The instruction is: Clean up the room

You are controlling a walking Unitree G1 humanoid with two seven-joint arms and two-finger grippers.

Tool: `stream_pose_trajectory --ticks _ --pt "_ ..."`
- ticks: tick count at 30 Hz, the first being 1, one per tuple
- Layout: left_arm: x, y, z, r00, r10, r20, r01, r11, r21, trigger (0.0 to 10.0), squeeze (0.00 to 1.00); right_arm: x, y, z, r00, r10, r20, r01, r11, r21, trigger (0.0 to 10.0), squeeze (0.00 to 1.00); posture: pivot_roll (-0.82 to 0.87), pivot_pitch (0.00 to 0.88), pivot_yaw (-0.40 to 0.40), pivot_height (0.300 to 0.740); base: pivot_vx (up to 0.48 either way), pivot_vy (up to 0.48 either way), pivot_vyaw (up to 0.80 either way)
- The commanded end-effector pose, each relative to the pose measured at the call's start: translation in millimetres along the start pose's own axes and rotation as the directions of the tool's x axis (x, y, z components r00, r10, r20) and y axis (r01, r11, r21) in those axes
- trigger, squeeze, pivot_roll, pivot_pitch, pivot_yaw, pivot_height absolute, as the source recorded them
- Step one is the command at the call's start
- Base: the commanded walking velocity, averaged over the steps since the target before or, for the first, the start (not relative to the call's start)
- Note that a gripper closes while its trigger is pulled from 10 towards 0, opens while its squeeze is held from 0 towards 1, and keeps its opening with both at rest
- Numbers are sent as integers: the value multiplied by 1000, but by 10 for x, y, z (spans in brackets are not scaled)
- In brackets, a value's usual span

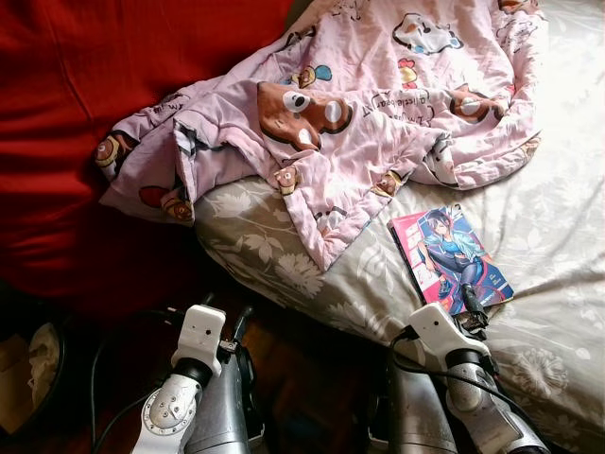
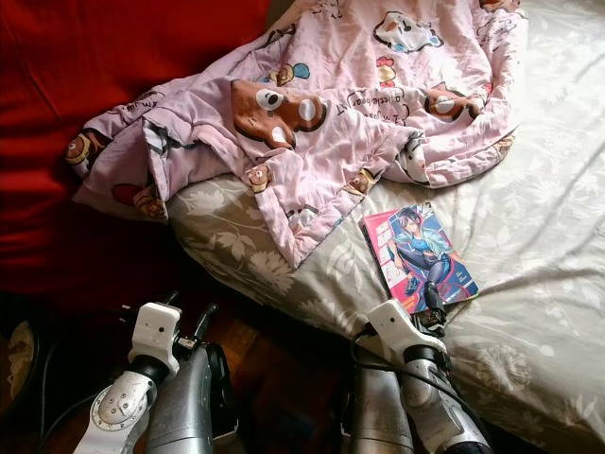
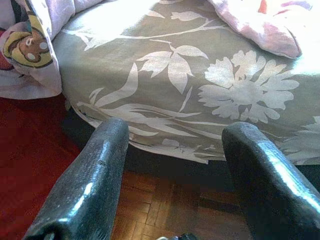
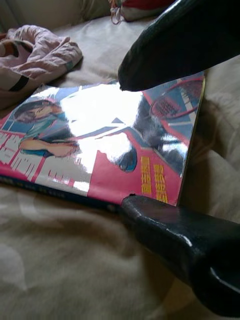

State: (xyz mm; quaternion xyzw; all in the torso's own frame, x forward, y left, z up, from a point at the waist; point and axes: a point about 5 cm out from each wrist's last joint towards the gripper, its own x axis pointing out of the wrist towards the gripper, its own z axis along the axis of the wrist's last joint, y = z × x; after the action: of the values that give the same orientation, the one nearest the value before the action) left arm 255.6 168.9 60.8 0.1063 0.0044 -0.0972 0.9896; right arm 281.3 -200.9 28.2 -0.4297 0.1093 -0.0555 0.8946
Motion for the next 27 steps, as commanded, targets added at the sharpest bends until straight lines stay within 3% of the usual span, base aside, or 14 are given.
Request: stream_pose_trajectory --ticks 1,27 --pt "-57 -12 -77 999 -14 -33 14 1000 11 10000 0 -51 58 -9 999 34 -2 -34 999 11 10000 0 124 276 1 560 0 0 0" --pt "-61 -13 -86 999 -11 -39 12 1000 10 10000 0 21 37 -173 994 48 -93 -49 999 -10 10000 0 125 289 2 560 0 0 0"
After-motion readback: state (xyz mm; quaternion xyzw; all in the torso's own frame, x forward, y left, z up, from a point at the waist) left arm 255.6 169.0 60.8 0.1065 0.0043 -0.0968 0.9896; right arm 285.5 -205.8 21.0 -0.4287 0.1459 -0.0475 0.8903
